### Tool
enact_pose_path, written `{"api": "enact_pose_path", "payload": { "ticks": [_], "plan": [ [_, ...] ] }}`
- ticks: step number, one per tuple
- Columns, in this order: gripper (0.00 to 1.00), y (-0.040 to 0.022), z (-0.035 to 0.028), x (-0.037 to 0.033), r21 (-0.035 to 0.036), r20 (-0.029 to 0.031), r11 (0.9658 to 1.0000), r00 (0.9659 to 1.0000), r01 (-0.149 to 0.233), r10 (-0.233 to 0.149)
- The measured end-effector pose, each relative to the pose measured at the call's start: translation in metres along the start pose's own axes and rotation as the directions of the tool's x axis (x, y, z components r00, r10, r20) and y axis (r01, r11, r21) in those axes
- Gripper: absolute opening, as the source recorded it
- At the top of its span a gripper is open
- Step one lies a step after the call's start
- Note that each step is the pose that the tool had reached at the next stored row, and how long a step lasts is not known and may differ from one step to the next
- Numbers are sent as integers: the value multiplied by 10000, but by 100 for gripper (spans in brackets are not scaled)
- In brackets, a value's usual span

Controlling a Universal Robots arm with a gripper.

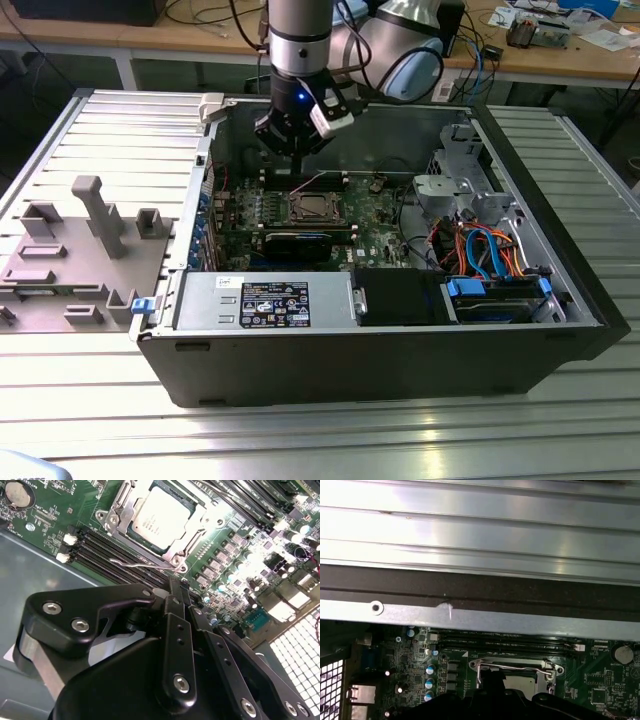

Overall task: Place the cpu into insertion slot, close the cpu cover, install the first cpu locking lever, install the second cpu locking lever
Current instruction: 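Install the first cpu locking lever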

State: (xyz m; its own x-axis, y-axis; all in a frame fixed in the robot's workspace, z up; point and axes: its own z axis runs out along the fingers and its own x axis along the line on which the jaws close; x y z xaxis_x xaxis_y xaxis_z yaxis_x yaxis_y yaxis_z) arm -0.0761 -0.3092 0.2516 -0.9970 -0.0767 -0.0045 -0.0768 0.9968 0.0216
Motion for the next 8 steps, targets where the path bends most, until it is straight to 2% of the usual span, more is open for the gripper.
{"api": "enact_pose_path", "payload": {
  "ticks": [8],
  "plan": [
    [11, 2, 56, -46, -1, -18, 10000, 10000, 0, 0]
  ]
}}
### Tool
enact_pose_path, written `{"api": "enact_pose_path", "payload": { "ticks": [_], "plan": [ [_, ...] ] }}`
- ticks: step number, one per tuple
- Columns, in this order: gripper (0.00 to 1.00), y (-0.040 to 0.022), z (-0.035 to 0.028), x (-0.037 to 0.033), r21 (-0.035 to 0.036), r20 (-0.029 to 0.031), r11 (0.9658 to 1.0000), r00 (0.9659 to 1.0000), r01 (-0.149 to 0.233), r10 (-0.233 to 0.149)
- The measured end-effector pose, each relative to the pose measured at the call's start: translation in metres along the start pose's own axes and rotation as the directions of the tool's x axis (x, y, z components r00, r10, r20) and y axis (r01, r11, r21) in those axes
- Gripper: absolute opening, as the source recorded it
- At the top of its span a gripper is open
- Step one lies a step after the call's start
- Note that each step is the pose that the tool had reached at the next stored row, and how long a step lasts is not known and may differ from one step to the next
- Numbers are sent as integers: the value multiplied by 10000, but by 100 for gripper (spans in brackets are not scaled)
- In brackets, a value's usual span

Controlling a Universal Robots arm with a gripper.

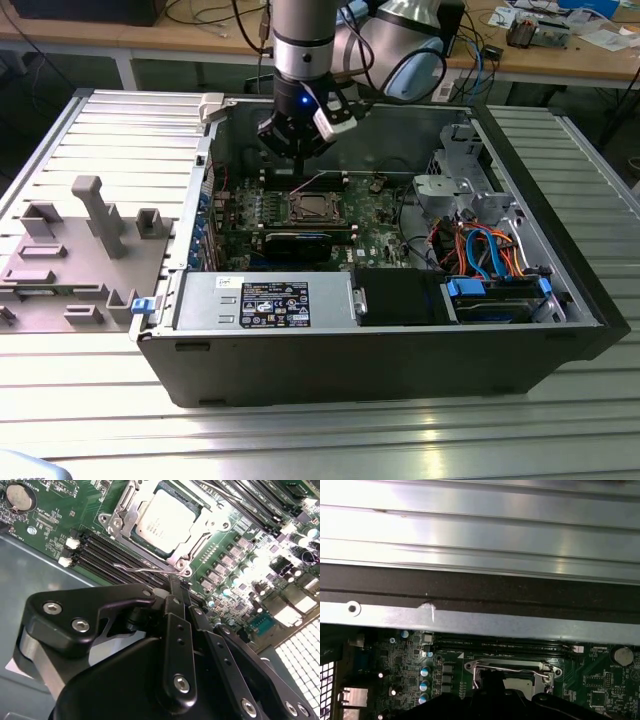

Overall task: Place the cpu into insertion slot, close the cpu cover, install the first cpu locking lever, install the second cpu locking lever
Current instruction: 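Install the first cpu locking lever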

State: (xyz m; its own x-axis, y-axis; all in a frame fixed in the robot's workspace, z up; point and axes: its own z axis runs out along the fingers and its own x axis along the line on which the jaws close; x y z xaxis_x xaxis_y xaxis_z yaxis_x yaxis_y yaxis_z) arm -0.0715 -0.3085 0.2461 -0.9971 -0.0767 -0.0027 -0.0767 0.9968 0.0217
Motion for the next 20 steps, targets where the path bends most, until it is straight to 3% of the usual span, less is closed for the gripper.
{"api": "enact_pose_path", "payload": {
  "ticks": [9, 20],
  "plan": [
    [11, 13, 68, -44, 0, -24, 10000, 10000, -1, 1],
    [11, 37, 151, -48, -17, -25, 10000, 10000, 94, -94]
  ]
}}
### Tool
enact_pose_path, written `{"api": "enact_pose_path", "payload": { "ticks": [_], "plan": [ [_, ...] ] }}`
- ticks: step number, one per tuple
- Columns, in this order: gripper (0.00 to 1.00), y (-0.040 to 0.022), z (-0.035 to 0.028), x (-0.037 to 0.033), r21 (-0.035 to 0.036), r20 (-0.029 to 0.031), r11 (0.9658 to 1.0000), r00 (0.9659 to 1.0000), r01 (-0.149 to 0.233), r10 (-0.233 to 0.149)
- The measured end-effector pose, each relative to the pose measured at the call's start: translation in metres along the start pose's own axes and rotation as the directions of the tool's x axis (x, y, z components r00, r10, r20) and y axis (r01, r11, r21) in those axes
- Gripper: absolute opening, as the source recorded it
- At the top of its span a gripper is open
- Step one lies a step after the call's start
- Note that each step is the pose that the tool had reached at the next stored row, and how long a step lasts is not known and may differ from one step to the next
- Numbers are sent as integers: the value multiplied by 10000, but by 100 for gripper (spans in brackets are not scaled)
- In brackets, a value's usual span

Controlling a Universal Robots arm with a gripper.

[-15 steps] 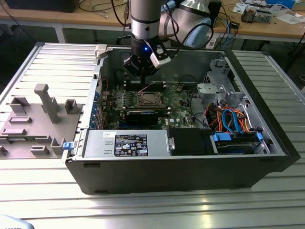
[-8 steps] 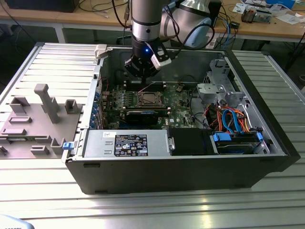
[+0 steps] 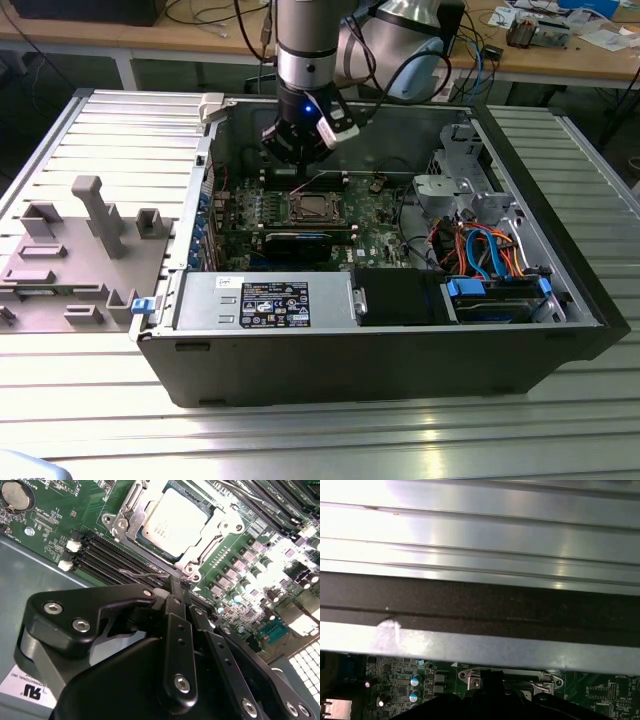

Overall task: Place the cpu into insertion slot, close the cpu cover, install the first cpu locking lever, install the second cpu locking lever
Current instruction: 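Install the first cpu locking lever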

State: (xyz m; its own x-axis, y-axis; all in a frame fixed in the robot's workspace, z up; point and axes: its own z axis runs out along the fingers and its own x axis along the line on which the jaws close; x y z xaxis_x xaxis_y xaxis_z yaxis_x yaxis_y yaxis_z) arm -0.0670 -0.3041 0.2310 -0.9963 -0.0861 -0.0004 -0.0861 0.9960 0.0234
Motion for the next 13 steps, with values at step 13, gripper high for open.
{"api": "enact_pose_path", "payload": {
  "ticks": [13],
  "plan": [
    [11, -2, 98, 0, -3, 0, 10000, 10000, 24, -24]
  ]
}}
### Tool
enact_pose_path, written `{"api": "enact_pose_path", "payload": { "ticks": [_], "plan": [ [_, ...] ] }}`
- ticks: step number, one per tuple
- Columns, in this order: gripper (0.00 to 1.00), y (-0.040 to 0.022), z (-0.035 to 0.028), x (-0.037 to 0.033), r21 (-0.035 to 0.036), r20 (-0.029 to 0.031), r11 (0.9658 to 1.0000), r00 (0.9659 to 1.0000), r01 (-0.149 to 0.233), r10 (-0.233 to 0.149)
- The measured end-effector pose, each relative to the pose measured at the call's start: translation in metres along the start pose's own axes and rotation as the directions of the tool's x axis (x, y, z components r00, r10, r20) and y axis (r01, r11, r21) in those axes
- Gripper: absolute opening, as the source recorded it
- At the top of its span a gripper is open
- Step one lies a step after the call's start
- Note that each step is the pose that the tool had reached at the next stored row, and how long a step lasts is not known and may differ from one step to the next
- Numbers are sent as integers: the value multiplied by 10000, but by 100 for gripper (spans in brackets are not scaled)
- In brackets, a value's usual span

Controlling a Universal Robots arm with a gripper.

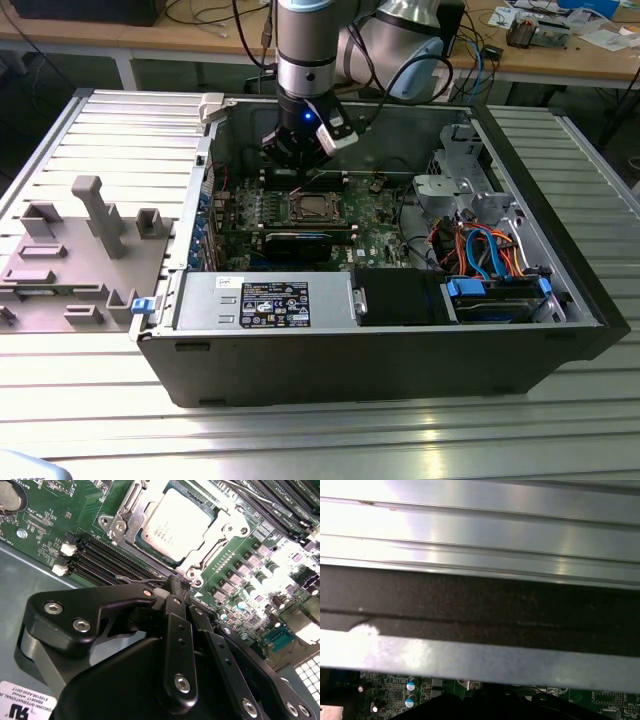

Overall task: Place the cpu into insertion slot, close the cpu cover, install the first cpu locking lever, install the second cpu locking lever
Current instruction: 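Install the first cpu locking lever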

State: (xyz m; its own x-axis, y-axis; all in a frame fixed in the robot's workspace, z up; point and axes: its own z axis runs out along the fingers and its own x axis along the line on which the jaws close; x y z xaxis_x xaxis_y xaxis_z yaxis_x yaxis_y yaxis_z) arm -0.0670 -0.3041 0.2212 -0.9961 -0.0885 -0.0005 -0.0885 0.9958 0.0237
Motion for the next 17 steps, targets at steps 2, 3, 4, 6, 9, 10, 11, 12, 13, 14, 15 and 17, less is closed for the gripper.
{"api": "enact_pose_path", "payload": {
  "ticks": [2, 3, 4, 6, 9, 10, 11, 12, 13, 14, 15, 17],
  "plan": [
    [11, 0, 13, 0, -1, 0, 10000, 10000, 1, -1],
    [11, 0, 17, 0, -2, -1, 10000, 10000, 1, -1],
    [11, -1, 22, 0, -1, 0, 10000, 10000, 1, -1],
    [11, -1, 33, 0, -2, 0, 10000, 10000, 1, -1],
    [11, 1, 40, -1, -1, -1, 10000, 10000, 4, -4],
    [11, 1, 42, 0, 0, -2, 10000, 10000, 11, -11],
    [11, 3, 44, 0, 0, -1, 10000, 10000, 23, -23],
    [11, 5, 47, 0, -2, -1, 10000, 10000, 37, -37],
    [11, 9, 49, 0, -2, 0, 10000, 10000, 49, -49],
    [11, 14, 51, 0, -2, 0, 10000, 10000, 56, -56],
    [11, 19, 52, -2, -1, -2, 10000, 10000, 59, -59],
    [11, 29, 55, -11, -1, -2, 10000, 10000, 65, -65]
  ]
}}
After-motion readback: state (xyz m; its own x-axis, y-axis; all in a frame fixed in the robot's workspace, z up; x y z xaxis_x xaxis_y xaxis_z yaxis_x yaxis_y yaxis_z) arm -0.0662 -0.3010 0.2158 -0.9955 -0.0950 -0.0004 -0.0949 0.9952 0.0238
